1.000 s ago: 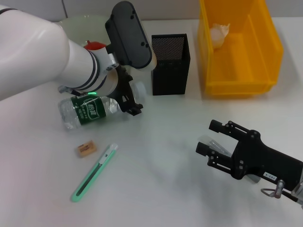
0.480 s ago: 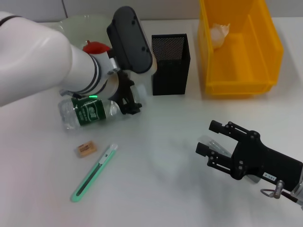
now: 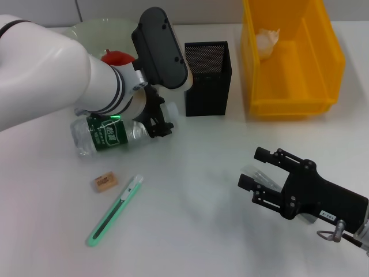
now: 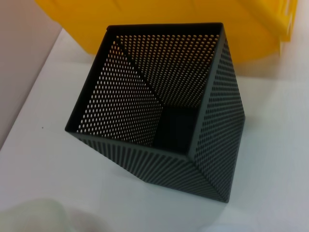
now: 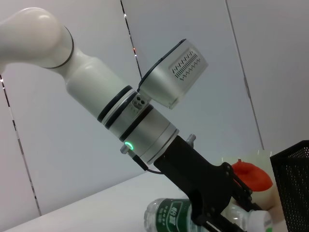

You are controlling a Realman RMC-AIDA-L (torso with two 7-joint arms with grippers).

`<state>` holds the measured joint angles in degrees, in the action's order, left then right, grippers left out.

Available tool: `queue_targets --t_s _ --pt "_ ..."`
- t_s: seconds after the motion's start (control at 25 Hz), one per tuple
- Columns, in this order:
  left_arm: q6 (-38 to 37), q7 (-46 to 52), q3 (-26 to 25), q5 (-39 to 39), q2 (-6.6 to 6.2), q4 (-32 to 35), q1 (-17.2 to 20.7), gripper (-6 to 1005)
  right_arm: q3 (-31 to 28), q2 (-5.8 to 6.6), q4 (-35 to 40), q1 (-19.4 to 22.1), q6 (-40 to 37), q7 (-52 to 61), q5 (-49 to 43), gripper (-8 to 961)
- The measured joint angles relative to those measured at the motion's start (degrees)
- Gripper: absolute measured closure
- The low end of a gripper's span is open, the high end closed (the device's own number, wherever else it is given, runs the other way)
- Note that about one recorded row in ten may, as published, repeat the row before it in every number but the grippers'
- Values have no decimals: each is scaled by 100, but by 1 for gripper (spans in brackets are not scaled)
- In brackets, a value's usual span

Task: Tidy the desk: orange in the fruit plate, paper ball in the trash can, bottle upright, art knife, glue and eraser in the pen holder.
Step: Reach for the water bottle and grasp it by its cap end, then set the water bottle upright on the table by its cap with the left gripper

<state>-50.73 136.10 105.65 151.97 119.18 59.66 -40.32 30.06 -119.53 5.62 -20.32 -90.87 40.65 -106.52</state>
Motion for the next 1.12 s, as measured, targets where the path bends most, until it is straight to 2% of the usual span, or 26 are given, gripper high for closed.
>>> queue_targets --t_s 0.4,0.8,0.88,0.92,1.0,1.04,1.08,1.12 --pt "-18 -5 25 63 0 45 13 542 -4 0 2 3 17 -3 26 230" --pt "-381 4 -20 75 -6 641 247 555 0 6 12 -56 35 -5 43 231" --pt "-435 4 -24 76 -17 886 377 555 0 9 12 -71 47 -4 43 231" --pt "-479 -1 -64 72 -29 1389 635 555 0 9 12 -71 47 -4 43 231" --pt "-479 -1 -64 72 -29 1389 635 555 0 9 12 -83 65 -4 43 231" --pt "-499 2 -104 73 -40 1721 834 555 0 8 10 -86 69 -5 41 231" --pt "-499 2 -104 73 -40 1721 834 556 0 6 7 -89 71 -5 31 231" --pt "-508 8 -204 56 -42 2219 1144 556 0 6 7 -89 71 -5 31 231"
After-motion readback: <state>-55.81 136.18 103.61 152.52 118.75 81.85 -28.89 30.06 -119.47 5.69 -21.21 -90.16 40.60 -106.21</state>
